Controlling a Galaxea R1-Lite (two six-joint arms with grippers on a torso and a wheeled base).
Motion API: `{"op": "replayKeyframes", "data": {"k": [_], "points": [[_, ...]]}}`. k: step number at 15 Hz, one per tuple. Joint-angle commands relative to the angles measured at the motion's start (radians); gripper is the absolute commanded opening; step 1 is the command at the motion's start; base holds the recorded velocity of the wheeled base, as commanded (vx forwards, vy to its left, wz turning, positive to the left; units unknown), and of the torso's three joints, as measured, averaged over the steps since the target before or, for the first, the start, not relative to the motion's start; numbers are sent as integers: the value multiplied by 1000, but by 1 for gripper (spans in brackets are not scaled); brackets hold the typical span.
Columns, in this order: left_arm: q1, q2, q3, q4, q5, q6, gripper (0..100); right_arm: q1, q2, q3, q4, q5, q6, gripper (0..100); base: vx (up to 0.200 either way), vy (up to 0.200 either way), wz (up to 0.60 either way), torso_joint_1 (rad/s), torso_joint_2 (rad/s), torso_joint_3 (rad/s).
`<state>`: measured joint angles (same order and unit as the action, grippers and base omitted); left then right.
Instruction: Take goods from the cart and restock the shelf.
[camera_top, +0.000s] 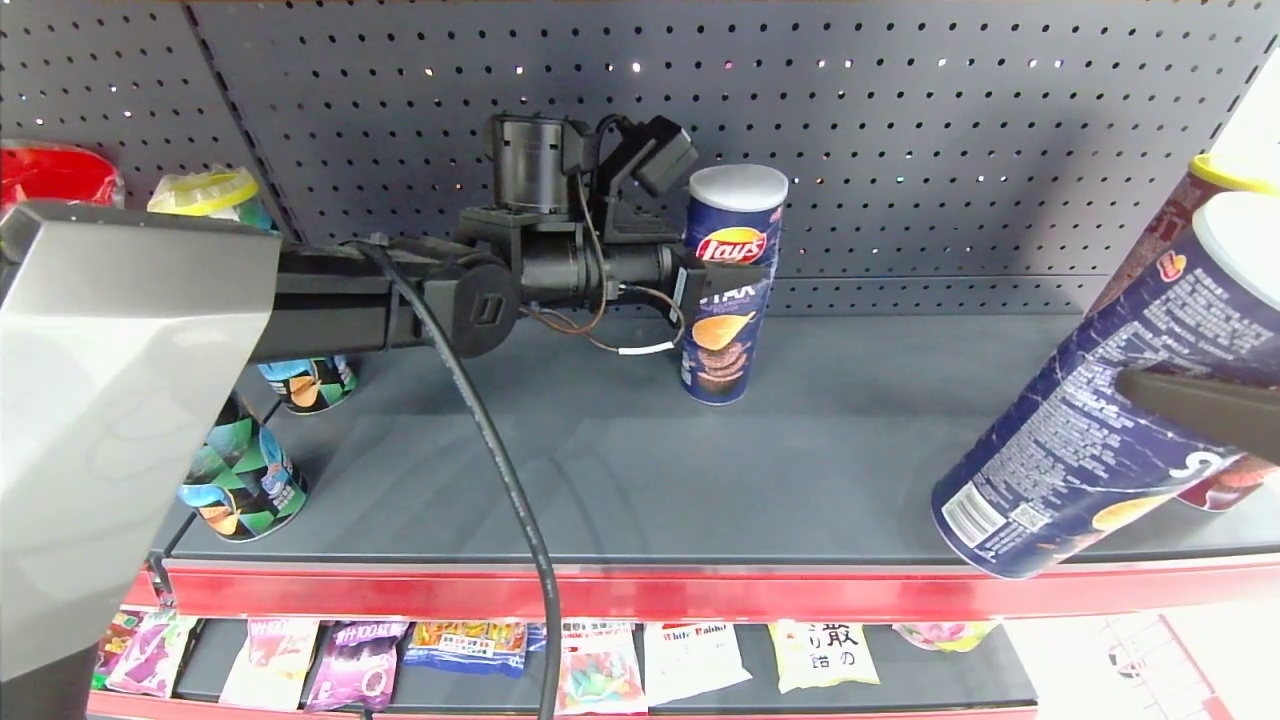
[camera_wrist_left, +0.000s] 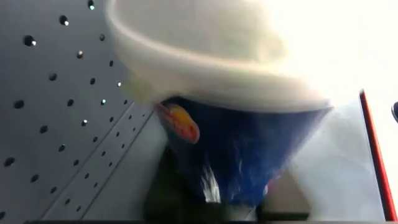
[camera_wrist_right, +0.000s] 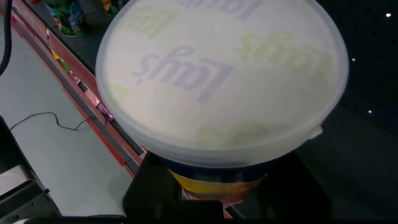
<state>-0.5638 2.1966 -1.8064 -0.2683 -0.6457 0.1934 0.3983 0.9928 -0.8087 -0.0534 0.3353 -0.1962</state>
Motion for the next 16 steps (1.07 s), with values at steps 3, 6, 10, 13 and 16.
{"op": "replayKeyframes", "data": {"k": [3, 6, 10, 13, 16], "points": [[-2, -52, 35, 0, 0, 0, 0, 1, -3, 0, 0, 1, 0, 0, 0, 0, 0, 0, 0, 0], [-21, -210, 211, 0, -2, -2, 0, 1, 1, -10, 0, 1, 0, 0, 0, 0, 0, 0, 0, 0], [-48, -368, 435, 0, 3, -3, 0, 2, 3, -10, 0, 2, 0, 0, 0, 0, 0, 0, 0, 0], [-65, -397, 561, -92, -9, -2, 0, 4, 4, -12, 0, 2, 0, 0, 0, 0, 0, 0, 0, 0], [-76, -380, 601, -175, -14, -3, 0, 4, 4, -12, 0, 2, -2, 0, 0, 0, 0, 0, 0, 0]]}}
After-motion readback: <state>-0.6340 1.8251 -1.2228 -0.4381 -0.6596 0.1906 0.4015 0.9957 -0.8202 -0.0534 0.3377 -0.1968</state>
